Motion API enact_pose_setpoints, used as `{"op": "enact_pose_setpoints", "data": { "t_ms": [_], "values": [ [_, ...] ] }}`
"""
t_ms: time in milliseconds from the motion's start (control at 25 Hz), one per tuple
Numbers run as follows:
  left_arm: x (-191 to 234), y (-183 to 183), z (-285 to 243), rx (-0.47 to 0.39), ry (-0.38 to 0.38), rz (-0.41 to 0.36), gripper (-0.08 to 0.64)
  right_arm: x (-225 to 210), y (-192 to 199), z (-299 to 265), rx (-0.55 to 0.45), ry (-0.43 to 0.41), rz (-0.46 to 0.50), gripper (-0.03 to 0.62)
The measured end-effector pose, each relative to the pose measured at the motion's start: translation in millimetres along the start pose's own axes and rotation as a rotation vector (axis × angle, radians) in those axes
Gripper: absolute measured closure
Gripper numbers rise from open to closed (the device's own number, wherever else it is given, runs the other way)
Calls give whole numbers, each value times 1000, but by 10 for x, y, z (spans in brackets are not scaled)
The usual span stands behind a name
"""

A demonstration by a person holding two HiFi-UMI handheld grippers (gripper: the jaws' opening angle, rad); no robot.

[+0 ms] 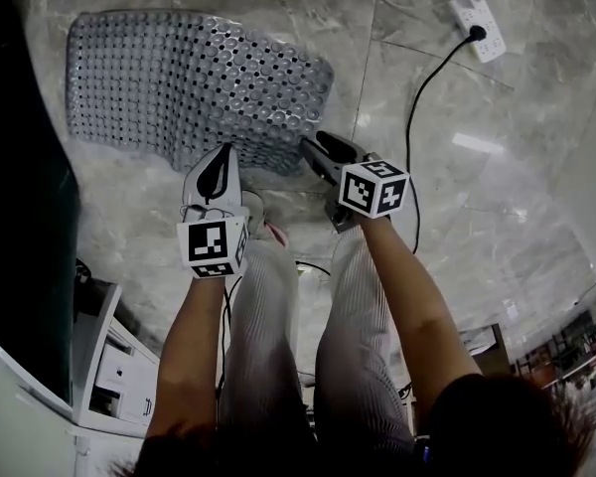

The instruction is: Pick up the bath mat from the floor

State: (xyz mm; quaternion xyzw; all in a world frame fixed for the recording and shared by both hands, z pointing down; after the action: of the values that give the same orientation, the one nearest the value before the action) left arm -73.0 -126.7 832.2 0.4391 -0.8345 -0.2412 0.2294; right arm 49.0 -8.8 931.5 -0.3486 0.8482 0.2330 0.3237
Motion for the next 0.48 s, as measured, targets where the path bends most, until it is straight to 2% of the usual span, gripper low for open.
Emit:
{"op": "enact_pose_setpoints", "data": {
  "t_ms": [480],
  "values": [
    [82, 243, -70, -4, -12, 17, 554, 68, 3, -291, -2, -118, 27, 431]
  ]
}}
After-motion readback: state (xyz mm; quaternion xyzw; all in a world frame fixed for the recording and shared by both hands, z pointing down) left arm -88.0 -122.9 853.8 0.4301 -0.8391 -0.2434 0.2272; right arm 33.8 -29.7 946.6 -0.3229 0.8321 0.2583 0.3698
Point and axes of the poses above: the fingertips, and each gripper's own axes: z backward along the fingers, x to its left, y out of its underside, the point moved 4 cm from there along z, backward along the fingers, and after that the axes turned 5 degrees about y, right-handed, at the moved point
